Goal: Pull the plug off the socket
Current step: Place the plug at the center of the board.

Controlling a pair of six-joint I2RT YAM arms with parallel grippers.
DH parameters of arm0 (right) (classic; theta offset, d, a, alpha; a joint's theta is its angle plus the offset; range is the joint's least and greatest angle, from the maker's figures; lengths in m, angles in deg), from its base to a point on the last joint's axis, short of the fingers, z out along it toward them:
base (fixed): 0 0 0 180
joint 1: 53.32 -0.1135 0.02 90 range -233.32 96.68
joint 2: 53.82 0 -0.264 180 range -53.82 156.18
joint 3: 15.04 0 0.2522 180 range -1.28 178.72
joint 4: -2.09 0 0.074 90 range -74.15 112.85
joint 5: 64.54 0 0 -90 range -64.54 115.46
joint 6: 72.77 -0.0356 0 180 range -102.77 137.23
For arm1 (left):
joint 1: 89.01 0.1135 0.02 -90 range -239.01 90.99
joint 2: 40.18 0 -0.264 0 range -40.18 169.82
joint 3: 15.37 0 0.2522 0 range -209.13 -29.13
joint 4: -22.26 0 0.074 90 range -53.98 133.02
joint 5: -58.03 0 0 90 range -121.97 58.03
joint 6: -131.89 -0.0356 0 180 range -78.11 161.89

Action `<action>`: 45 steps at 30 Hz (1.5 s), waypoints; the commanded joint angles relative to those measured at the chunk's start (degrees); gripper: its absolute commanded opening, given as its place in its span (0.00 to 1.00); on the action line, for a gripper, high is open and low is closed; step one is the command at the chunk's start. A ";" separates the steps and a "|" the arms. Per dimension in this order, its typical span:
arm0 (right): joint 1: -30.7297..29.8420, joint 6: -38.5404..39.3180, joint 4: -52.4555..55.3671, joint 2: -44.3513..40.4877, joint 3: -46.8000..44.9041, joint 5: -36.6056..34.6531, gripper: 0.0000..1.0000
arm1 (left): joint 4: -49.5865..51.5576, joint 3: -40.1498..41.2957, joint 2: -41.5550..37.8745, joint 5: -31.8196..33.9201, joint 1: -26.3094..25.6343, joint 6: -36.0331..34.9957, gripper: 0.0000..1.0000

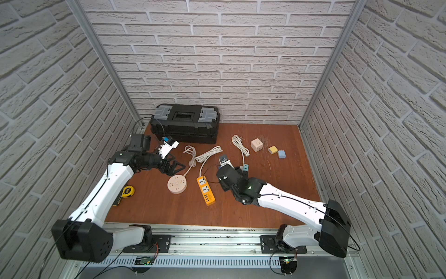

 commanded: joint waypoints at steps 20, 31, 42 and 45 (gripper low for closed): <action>46.20 -13.97 -3.70 18.91 4.85 -4.37 0.03 | -3.73 16.15 -1.40 -1.76 5.05 -1.78 0.98; 54.12 -12.95 -5.62 25.55 7.49 -2.72 0.02 | -3.38 16.24 -0.74 -2.65 4.51 -2.21 0.98; 58.00 -13.61 -3.21 27.83 10.06 -0.72 0.11 | -3.01 15.98 -0.81 -1.64 2.91 -2.37 0.98; 58.43 -13.47 -2.66 28.57 10.84 -0.06 0.33 | -2.98 15.97 -0.83 -1.42 2.64 -2.54 0.98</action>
